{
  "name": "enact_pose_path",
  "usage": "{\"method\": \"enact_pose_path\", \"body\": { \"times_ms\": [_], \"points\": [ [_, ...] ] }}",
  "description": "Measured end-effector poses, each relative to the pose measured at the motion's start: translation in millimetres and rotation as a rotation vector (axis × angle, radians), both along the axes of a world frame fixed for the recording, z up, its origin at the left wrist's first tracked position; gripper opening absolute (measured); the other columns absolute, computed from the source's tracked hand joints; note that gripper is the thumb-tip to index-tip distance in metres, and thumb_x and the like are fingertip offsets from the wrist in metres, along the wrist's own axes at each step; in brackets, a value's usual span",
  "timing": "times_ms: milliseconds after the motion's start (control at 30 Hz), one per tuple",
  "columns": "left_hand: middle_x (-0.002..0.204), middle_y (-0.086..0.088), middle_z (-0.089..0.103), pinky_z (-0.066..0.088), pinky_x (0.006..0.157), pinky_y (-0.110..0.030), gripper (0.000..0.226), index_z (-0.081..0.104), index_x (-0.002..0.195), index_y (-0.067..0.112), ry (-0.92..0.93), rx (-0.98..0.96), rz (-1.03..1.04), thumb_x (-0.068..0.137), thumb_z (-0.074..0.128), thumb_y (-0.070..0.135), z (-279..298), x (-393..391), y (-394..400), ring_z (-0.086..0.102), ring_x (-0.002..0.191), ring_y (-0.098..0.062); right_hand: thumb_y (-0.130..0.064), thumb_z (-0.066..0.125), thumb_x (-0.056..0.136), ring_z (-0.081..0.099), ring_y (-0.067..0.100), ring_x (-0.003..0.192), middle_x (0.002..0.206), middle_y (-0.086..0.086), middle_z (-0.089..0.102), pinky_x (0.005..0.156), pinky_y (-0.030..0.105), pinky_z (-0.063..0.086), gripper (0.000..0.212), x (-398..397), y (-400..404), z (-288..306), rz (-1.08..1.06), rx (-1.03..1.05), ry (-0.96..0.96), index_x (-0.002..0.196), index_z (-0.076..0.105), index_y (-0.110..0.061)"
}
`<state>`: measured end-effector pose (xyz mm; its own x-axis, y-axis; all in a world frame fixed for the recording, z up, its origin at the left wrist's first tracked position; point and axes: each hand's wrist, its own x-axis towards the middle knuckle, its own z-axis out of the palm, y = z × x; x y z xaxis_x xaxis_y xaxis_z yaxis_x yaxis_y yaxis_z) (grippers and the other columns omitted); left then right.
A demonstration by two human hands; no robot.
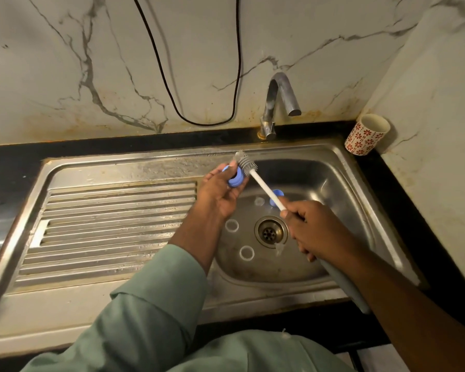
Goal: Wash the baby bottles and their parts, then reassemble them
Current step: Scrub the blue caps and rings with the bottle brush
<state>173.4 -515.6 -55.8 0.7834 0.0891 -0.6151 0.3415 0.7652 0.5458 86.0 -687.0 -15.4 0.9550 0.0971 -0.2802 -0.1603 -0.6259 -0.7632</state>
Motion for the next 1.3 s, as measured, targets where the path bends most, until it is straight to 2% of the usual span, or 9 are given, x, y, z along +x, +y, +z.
{"method": "enact_pose_path", "body": {
  "times_ms": [67, 167, 333, 533, 667, 800, 933, 1100, 1300],
  "points": [
    [0.118, -0.017, 0.070, 0.063, 0.075, -0.035, 0.043, 0.060, 0.129, 0.005, 0.017, 0.045, 0.039, 0.088, 0.072, 0.009, -2, 2, 4, 0.072, 0.103, -0.027, -0.026, 0.049, 0.099, 0.049, 0.010, 0.039, 0.055, -0.002, 0.054, 0.039, 0.027, 0.048, 0.023, -9, -3, 1, 0.007, 0.003, 0.021, 0.088, 0.057, -0.045],
    [0.116, -0.017, 0.072, 0.059, 0.063, -0.027, 0.044, 0.062, 0.128, 0.002, 0.037, 0.121, -0.081, 0.087, 0.074, 0.013, -2, -4, -10, 0.072, 0.094, -0.022, -0.025, 0.048, 0.099, 0.049, 0.010, 0.040, 0.058, 0.001, 0.055, 0.039, 0.025, 0.046, 0.019, -1, -3, 0, -0.041, 0.003, 0.008, 0.107, 0.063, -0.035],
    [0.125, -0.021, 0.067, 0.060, 0.090, -0.039, 0.048, 0.055, 0.135, -0.002, 0.031, 0.022, 0.106, 0.089, 0.070, 0.002, -2, 1, -7, 0.069, 0.109, -0.029, -0.025, 0.049, 0.099, 0.049, 0.009, 0.038, 0.055, -0.003, 0.055, 0.038, 0.025, 0.045, 0.029, -4, -7, 1, 0.004, -0.026, -0.003, 0.078, 0.053, -0.044],
    [0.119, -0.020, 0.066, 0.063, 0.074, -0.033, 0.021, 0.063, 0.116, 0.004, 0.063, 0.031, 0.028, 0.096, 0.063, 0.009, -5, -7, -15, 0.069, 0.106, -0.030, -0.024, 0.048, 0.099, 0.048, 0.008, 0.041, 0.059, -0.005, 0.054, 0.038, 0.021, 0.042, 0.023, 1, 1, -8, 0.006, -0.067, -0.004, 0.117, 0.063, -0.021],
    [0.115, -0.018, 0.069, 0.064, 0.067, -0.034, 0.024, 0.064, 0.118, 0.005, 0.087, 0.020, 0.128, 0.095, 0.066, 0.014, -10, 0, -1, 0.072, 0.097, -0.027, -0.026, 0.049, 0.098, 0.049, 0.009, 0.039, 0.057, -0.004, 0.053, 0.038, 0.027, 0.049, 0.021, -7, -1, -6, 0.078, -0.092, 0.029, 0.085, 0.060, -0.038],
    [0.112, -0.010, 0.070, 0.053, 0.060, -0.028, 0.027, 0.069, 0.116, 0.011, 0.104, 0.180, -0.019, 0.091, 0.072, 0.022, -11, -3, -12, 0.066, 0.090, -0.019, -0.023, 0.048, 0.100, 0.049, 0.012, 0.041, 0.058, -0.004, 0.054, 0.037, 0.025, 0.045, 0.017, 4, 5, -5, 0.016, -0.064, -0.008, 0.104, 0.064, -0.024],
    [0.120, -0.019, 0.069, 0.062, 0.080, -0.035, 0.035, 0.063, 0.126, 0.003, 0.105, 0.028, 0.111, 0.092, 0.070, 0.009, -10, 6, -1, 0.070, 0.103, -0.028, -0.026, 0.048, 0.099, 0.049, 0.009, 0.038, 0.050, -0.014, 0.057, 0.037, 0.025, 0.046, 0.029, -5, 2, -4, 0.080, -0.088, 0.036, 0.073, 0.053, -0.038],
    [0.112, -0.019, 0.069, 0.062, 0.079, -0.033, 0.017, 0.066, 0.110, -0.001, 0.055, -0.019, 0.025, 0.094, 0.065, 0.005, -6, -2, -8, 0.069, 0.110, -0.029, -0.022, 0.047, 0.100, 0.048, 0.012, 0.041, 0.057, -0.004, 0.053, 0.037, 0.023, 0.044, 0.015, 6, 6, -4, 0.026, -0.054, -0.014, 0.094, 0.057, -0.032],
    [0.114, -0.015, 0.070, 0.061, 0.071, -0.035, 0.031, 0.065, 0.120, 0.009, 0.063, 0.086, -0.041, 0.091, 0.071, 0.017, -8, 2, -3, 0.071, 0.099, -0.025, -0.023, 0.048, 0.099, 0.048, 0.010, 0.038, 0.055, -0.005, 0.052, 0.036, 0.023, 0.044, 0.024, 6, 8, -3, 0.029, -0.071, -0.034, 0.079, 0.052, -0.035]
  ]
}}
